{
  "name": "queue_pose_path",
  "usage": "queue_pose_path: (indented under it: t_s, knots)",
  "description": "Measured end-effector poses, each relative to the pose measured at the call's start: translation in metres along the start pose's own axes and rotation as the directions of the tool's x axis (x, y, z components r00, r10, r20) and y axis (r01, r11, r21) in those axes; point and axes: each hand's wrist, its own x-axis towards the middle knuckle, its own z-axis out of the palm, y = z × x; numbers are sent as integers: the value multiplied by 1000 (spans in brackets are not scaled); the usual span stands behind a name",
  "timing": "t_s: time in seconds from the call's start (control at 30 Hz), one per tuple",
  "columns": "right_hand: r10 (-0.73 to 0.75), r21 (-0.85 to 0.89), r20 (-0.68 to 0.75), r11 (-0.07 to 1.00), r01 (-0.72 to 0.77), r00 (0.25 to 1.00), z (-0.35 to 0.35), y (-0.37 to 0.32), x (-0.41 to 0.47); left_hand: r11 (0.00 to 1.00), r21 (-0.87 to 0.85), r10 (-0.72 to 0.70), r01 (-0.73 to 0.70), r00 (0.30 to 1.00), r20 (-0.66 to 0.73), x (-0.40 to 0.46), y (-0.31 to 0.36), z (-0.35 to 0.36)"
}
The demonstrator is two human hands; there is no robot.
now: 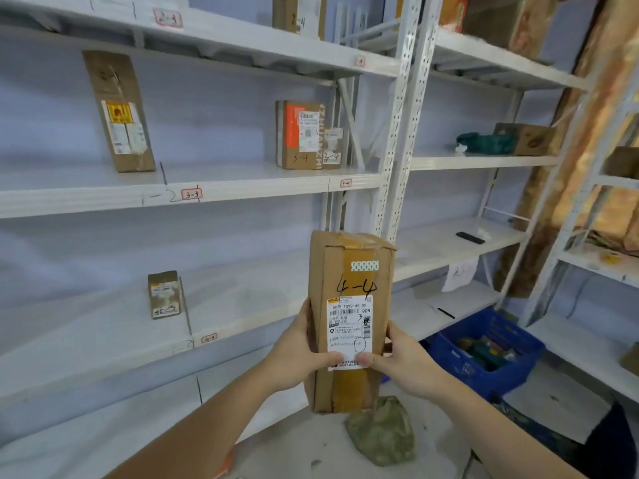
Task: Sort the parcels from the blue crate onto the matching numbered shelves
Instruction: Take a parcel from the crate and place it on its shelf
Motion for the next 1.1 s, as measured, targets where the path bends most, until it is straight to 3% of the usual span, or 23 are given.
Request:
queue_pose_path:
  t_s: [0.3,0.53,0.67,0.83,1.1]
  knots:
    - [-26,4,84,1000,26,996,-14,42,169,998,14,-53,54,997,-63,139,-44,-25]
    - [-27,6,132,1000,27,991,-5,70,313,995,-12,-103,103,995,-2,257,-100,-70]
    - [-30,46,166,999,22,986,3,91,386,986,-1,-163,164,983,-83,319,-130,-80]
    - [-35,95,220,995,14,975,11,123,459,942,64,-291,330,895,-338,376,-163,-74]
    - [-23,67,353,998,-1,935,28,187,547,866,-9,-462,500,793,-397,438,-222,-54]
